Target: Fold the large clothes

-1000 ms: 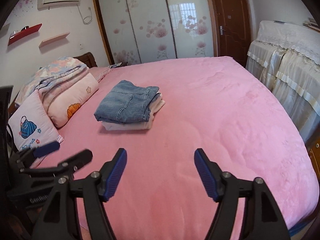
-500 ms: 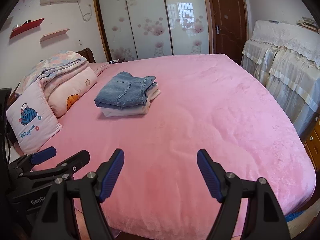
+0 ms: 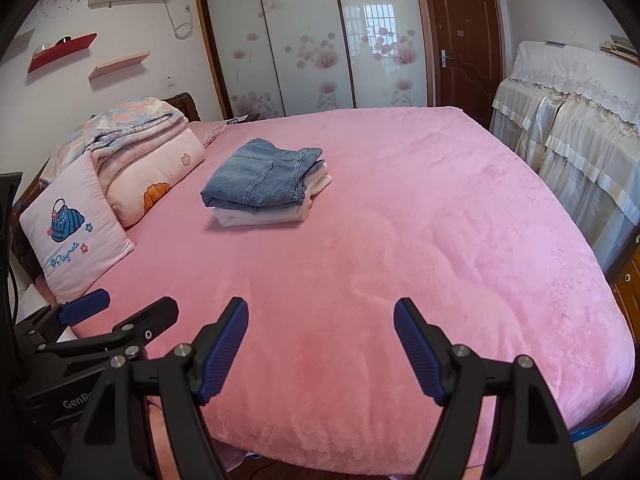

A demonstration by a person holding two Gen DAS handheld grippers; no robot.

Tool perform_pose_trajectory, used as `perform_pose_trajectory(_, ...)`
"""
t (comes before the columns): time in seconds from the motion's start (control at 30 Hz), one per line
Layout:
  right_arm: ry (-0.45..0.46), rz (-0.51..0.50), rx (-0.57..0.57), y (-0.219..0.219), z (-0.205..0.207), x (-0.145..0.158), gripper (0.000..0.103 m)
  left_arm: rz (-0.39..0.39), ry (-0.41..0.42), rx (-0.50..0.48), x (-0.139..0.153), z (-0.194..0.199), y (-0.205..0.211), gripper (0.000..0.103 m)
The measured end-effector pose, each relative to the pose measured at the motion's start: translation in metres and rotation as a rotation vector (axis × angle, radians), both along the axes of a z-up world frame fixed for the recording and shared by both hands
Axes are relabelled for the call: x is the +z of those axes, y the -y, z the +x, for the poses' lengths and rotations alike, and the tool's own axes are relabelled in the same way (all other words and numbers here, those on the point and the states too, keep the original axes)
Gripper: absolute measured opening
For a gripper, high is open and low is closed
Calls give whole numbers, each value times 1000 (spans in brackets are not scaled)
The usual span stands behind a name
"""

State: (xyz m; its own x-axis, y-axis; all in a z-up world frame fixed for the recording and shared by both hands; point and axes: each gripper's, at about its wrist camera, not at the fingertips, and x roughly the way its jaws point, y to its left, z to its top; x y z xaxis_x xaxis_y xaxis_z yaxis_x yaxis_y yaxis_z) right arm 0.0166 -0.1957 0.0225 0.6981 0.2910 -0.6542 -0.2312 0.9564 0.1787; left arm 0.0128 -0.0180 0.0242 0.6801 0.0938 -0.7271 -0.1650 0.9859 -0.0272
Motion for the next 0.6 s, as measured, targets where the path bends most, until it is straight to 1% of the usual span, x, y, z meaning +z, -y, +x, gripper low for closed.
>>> perform_pose_trajectory(0.6, -1, 0, -18, 3, -3, -1, 76, -7, -8, -5, -2, 0, 0, 93)
